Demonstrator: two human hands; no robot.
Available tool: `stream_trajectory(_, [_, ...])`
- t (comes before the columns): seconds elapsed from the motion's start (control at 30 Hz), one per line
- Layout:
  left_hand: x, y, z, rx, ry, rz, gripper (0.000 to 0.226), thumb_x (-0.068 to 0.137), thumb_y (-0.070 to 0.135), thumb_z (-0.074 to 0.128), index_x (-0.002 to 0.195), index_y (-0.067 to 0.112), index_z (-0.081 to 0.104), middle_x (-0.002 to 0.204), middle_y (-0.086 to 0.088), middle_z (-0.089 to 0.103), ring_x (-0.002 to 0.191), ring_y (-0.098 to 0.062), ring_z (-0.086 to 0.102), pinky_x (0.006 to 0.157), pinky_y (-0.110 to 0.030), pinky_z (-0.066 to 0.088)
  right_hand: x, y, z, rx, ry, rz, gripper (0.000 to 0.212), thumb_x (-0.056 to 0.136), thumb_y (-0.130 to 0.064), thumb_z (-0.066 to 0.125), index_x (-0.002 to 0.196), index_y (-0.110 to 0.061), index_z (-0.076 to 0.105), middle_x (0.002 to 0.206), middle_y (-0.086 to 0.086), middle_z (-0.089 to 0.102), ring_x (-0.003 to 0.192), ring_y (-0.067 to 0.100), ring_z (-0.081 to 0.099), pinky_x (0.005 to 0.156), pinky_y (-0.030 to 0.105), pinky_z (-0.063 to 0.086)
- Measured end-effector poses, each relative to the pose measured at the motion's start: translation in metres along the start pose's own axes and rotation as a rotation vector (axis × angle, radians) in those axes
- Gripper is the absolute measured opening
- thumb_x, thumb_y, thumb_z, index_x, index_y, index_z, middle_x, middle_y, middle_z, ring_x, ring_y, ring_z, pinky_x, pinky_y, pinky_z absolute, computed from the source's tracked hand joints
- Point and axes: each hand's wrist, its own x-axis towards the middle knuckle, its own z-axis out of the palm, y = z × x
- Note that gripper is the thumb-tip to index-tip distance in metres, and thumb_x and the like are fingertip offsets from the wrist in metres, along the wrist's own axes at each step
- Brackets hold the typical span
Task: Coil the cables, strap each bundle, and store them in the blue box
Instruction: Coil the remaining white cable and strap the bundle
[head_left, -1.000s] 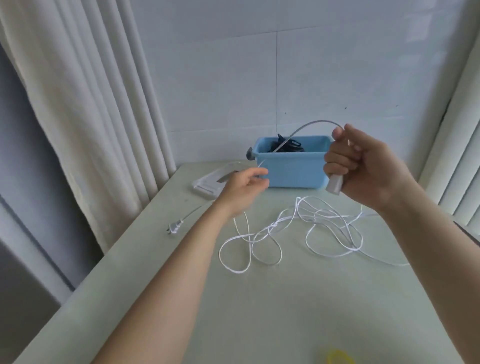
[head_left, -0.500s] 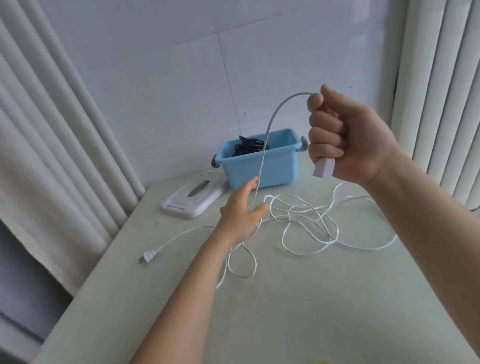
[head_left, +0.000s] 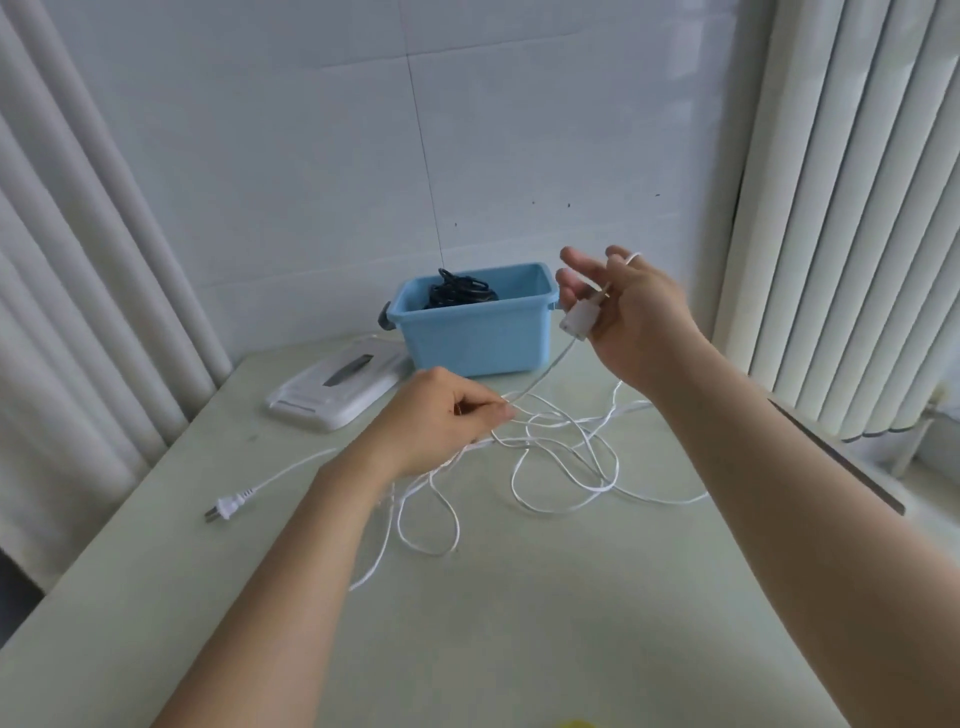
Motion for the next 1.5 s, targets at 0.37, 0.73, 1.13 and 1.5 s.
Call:
stream_trajectory(0.37, [-0.006, 0.027, -0.026, -0.194, 0.205, 0.172, 0.02, 0.095, 0.015, 0.067, 0.078, 0.01, 0.076, 0.053, 0.019, 0.059, 0.053, 0.004, 0.048, 0.059, -0.009, 0.035, -0.02, 0.015, 0.007, -0.496, -0.504, 0.27, 0.036, 0.095, 0.007, 0.042, 0.129, 0.001, 0.053, 0.114, 0.028, 0.069, 0.09, 0.041, 0.07, 0.087, 0.048, 0.057])
stream_trajectory(0.73, [0.002, 0.009, -0.026, -0.247, 0.526, 0.202, 0.033, 0.063, 0.048, 0.087, 0.071, 0.027, 0.062, 0.056, 0.013, 0.055, 0.052, -0.007, 0.044, 0.054, -0.024, 0.038, -0.029, 0.04, 0.018, -0.647, -0.687, 0.453, 0.04, 0.098, -0.039, 0.037, 0.079, -0.013, 0.061, 0.047, 0.009, 0.042, 0.044, 0.019, 0.017, 0.059, 0.041, 0.009])
stream_trajectory(1.13, [-0.006, -0.029, -0.019, -0.522, 0.252, -0.082, 0.044, 0.092, 0.052, 0.053, 0.082, 0.012, 0.066, 0.052, 0.005, 0.041, 0.047, -0.015, 0.033, 0.045, -0.022, 0.03, -0.021, 0.015, 0.013, -0.078, -0.42, 0.374, 0.051, 0.096, -0.037, 0.048, 0.057, -0.027, 0.017, 0.049, -0.007, 0.006, 0.04, 0.012, 0.007, 0.042, 0.021, 0.019])
stream_trajectory(1.5, [-0.007, -0.039, -0.015, -0.04, -0.085, -0.244, 0.027, 0.089, 0.046, 0.072, 0.079, 0.022, 0.079, 0.075, 0.007, 0.075, 0.054, -0.006, 0.056, 0.069, -0.03, 0.047, 0.005, -0.005, -0.019, 0.461, 0.096, 0.263, 0.051, 0.099, -0.019, 0.041, 0.048, -0.018, 0.035, 0.044, -0.007, 0.019, 0.036, 0.013, 0.016, 0.047, 0.02, 0.022])
